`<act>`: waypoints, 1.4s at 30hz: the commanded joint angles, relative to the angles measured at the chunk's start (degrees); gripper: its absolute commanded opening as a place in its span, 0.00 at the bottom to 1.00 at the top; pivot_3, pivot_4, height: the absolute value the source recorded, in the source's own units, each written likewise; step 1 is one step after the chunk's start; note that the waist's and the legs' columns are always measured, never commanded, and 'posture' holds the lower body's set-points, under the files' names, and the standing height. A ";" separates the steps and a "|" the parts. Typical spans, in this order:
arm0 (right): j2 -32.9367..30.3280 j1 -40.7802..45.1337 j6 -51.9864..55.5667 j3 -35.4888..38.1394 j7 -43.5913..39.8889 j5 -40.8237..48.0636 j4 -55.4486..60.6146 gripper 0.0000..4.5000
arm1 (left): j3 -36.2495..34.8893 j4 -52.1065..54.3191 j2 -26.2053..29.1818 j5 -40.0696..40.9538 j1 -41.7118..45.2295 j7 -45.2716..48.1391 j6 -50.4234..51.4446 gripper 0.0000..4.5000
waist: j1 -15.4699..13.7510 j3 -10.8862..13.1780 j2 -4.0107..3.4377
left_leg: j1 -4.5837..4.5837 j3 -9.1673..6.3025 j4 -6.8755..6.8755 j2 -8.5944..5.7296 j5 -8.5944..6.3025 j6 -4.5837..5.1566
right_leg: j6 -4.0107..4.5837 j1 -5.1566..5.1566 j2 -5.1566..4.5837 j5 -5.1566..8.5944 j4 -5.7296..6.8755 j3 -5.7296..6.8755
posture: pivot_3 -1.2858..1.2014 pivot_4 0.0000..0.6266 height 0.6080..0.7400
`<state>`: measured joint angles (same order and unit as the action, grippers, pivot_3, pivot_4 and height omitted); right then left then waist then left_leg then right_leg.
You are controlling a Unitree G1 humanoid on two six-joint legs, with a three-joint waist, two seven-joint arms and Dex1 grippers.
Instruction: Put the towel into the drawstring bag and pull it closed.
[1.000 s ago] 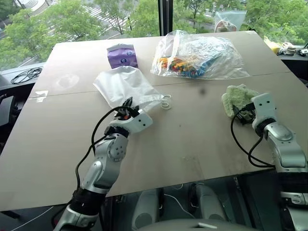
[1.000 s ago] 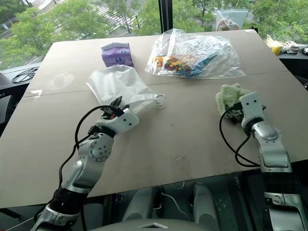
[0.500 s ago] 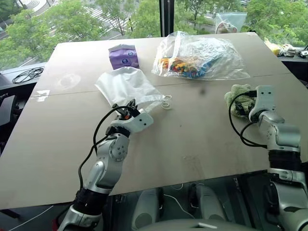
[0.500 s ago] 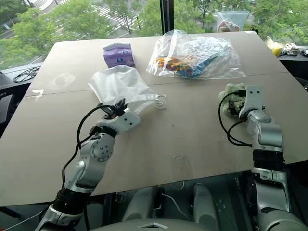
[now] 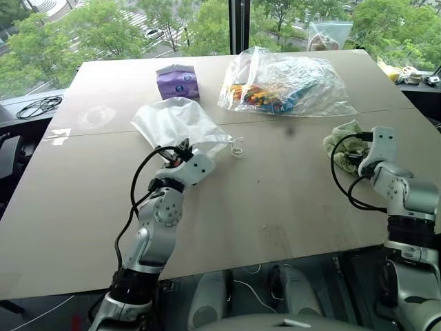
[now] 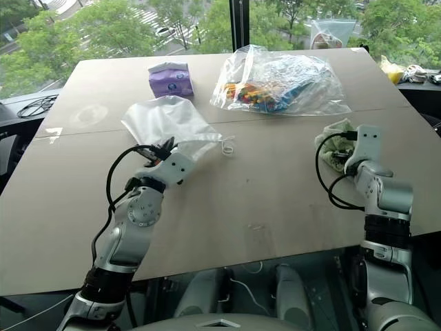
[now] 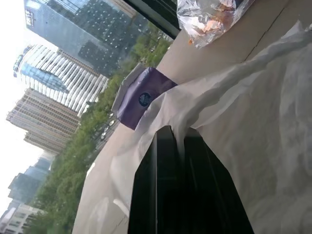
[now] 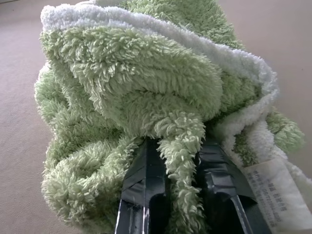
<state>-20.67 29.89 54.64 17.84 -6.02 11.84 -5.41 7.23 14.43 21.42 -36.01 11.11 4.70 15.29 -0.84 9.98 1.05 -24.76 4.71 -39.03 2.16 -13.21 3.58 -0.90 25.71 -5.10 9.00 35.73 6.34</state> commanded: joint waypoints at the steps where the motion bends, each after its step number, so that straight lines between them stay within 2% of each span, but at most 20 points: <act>1: 0.59 -3.18 1.94 -1.62 -0.33 -0.51 -4.27 0.00 | -2.28 0.76 -0.84 1.72 1.98 -0.16 0.81 0.00 | 0.01 -0.01 0.01 | 0.00 0.00 0.00 0.00 0.00 0.00 | 0.00 -0.02 0.00 0.00 0.00 0.01 | 0.52 0.24 1.00; 8: 3.29 -2.09 0.82 1.02 -3.47 4.37 -2.37 0.00 | -6.72 2.29 -5.05 7.58 4.51 0.99 6.01 0.00 | 0.13 -0.08 0.12 | 0.00 -0.05 0.00 0.01 0.00 0.00 | 0.00 -0.03 0.03 0.00 0.00 0.06 | 0.52 0.24 1.00; 12: 9.64 2.88 5.34 11.40 -7.22 19.72 4.43 0.00 | -10.82 3.97 -8.54 14.40 7.06 2.86 10.79 0.00 | 1.31 -0.03 0.09 | -0.04 -0.04 0.05 0.07 0.00 0.01 | -0.01 0.05 0.14 -0.01 0.00 0.09 | 0.52 0.24 1.00; 15: 11.16 4.01 10.82 12.96 -10.08 28.87 10.15 0.00 | -13.92 6.11 -11.16 21.99 9.72 6.41 16.33 0.00 | 1.77 0.26 -0.34 | -0.05 -0.05 0.10 0.13 0.13 0.22 | -0.10 0.09 0.24 -0.06 0.04 0.13 | 0.52 0.24 1.00; 18: 10.55 2.94 14.05 10.94 -12.67 34.17 14.31 0.00 | -18.72 8.86 -14.28 31.08 11.84 9.02 23.63 0.00 | 1.50 0.35 -0.49 | -0.07 -0.10 0.15 0.08 0.15 0.26 | -0.11 0.09 0.32 -0.06 0.07 0.13 | 0.52 0.24 1.00; 23: 9.14 1.81 15.70 6.06 -15.38 39.48 20.68 0.00 | -23.17 12.26 -14.46 40.41 13.63 11.30 31.68 0.00 | 1.44 0.36 -0.48 | -0.11 -0.12 0.31 -0.01 0.15 0.26 | -0.20 0.09 0.31 -0.07 -0.12 0.15 | 0.52 0.24 1.00; 25: 6.99 0.62 16.18 1.00 -18.12 40.36 24.35 0.00 | -24.27 13.19 -14.48 43.74 14.66 11.57 34.37 0.00 | 1.34 0.37 -0.46 | -0.13 -0.12 0.31 -0.03 0.15 0.26 | -0.21 0.08 0.31 -0.08 -0.15 0.15 | 0.52 0.24 1.00; 29: 0.48 -2.99 13.72 -11.56 -22.43 35.66 28.76 0.00 | -26.54 16.43 -14.11 51.07 15.85 12.91 39.64 0.00 | 1.36 0.37 -0.44 | -0.12 -0.13 0.31 -0.05 0.15 0.25 | -0.10 0.06 0.28 -0.01 -0.19 0.14 | 0.52 0.24 1.00; 33: -3.85 -4.03 9.81 -17.76 -25.79 32.85 29.52 0.00 | -27.48 17.99 -11.39 55.67 15.33 13.71 42.64 0.00 | 1.47 0.39 -0.41 | -0.10 -0.12 0.31 -0.06 0.15 0.25 | -0.03 0.06 0.28 0.03 -0.20 0.13 | 0.52 0.24 1.00; 37: -3.85 -2.60 9.71 -18.86 -26.77 34.47 30.95 0.00 | -26.55 19.38 -7.39 60.04 13.30 16.97 42.47 0.00 | 1.54 0.41 -0.38 | -0.08 -0.16 0.31 -0.03 0.14 0.23 | -0.02 0.07 0.35 0.03 -0.19 0.13 | 0.52 0.24 1.00; 42: -0.80 -1.19 11.96 -14.40 -25.99 43.47 32.95 0.00 | -25.01 18.07 -4.88 61.76 12.55 17.35 41.13 0.00 | 1.20 0.43 -0.34 | -0.11 -0.22 0.31 -0.04 0.13 0.21 | -0.02 0.06 0.34 0.03 -0.19 0.16 | 0.52 0.24 1.00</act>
<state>-22.32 27.36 66.27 0.20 -32.13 50.64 24.76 -18.62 30.99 15.66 24.48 23.88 21.14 58.11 0.37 10.41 0.70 -24.88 4.50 -38.72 2.12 -13.08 3.79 -0.92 25.77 -4.76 9.03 35.53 6.49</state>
